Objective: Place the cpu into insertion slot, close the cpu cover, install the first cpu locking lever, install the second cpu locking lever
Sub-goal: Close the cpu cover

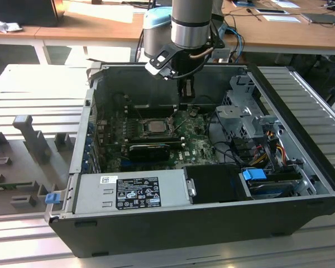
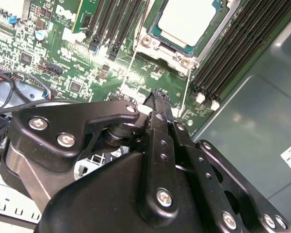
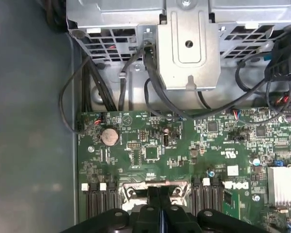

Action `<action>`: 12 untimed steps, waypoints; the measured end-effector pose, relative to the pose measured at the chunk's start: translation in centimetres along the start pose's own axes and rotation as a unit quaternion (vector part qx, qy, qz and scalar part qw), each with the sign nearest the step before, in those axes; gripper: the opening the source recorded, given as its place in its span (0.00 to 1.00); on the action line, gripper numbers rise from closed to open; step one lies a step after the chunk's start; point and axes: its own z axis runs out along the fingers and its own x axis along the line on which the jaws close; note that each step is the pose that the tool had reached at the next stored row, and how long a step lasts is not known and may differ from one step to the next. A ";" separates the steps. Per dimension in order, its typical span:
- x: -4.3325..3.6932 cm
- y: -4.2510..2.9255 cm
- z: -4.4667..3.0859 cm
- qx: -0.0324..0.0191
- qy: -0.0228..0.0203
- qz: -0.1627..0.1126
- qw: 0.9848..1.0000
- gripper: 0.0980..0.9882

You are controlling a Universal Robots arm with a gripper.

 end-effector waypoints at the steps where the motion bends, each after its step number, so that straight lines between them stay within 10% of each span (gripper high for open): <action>1: 0.00 0.15 0.01 0.000 0.000 0.000 1.000 0.01; 12: 0.07 1.88 0.09 0.002 0.000 0.000 1.000 0.01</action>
